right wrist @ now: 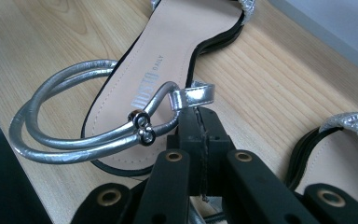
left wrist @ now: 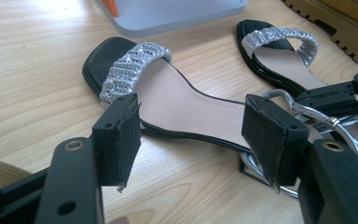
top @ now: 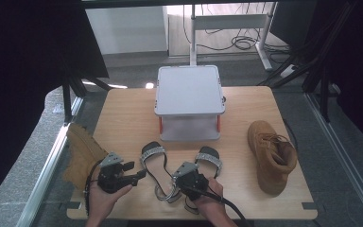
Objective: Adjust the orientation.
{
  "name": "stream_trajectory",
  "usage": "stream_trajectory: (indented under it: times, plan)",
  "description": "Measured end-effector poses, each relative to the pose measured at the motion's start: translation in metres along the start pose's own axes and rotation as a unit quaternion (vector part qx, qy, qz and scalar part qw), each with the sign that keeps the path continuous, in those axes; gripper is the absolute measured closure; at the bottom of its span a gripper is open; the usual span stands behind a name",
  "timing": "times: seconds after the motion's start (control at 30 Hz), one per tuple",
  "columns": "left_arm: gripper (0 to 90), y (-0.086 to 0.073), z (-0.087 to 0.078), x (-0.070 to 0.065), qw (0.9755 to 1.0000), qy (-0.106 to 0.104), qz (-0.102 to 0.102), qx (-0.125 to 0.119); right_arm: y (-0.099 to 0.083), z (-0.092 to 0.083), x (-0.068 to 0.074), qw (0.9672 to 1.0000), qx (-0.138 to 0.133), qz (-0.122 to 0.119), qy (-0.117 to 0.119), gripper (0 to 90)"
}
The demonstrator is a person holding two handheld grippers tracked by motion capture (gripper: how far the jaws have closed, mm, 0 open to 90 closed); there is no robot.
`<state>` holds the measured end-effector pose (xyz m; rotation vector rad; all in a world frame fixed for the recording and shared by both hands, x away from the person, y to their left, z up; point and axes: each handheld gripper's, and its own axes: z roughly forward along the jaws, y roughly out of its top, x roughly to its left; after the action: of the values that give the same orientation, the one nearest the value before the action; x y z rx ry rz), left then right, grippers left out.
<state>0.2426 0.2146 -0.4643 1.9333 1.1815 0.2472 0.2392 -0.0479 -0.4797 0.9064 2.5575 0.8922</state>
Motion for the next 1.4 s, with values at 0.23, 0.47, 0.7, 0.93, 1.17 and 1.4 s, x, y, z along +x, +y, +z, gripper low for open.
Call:
stream_trajectory:
  times: [0.23,0.47,0.7,0.93,1.17,1.4]
  plan:
    - [37.2,-0.001,0.0,0.001,1.0,0.0,-0.002,0.001,0.005,0.004,0.004,0.9997,0.023,-0.008,0.009,89.6]
    - [37.2,0.0,-0.001,0.003,1.0,-0.001,-0.004,-0.004,0.005,0.005,0.01,0.9996,0.018,-0.013,0.019,89.6]
    - [37.2,0.0,-0.003,0.004,1.0,0.001,-0.005,-0.002,0.007,0.006,0.018,0.9992,0.014,-0.018,0.032,89.6]
    - [37.2,-0.001,-0.003,0.005,1.0,0.0,-0.008,-0.003,0.01,0.009,0.024,0.9985,0.01,-0.022,0.05,89.6]
    - [37.2,-0.001,-0.006,0.009,0.9999,0.001,-0.011,-0.006,0.013,0.013,0.033,0.9975,0.006,-0.023,0.066,89.6]
    - [37.2,0.0,-0.012,0.015,0.9997,0.005,-0.018,-0.013,0.018,0.018,0.041,0.996,0.001,-0.022,0.087,89.6]
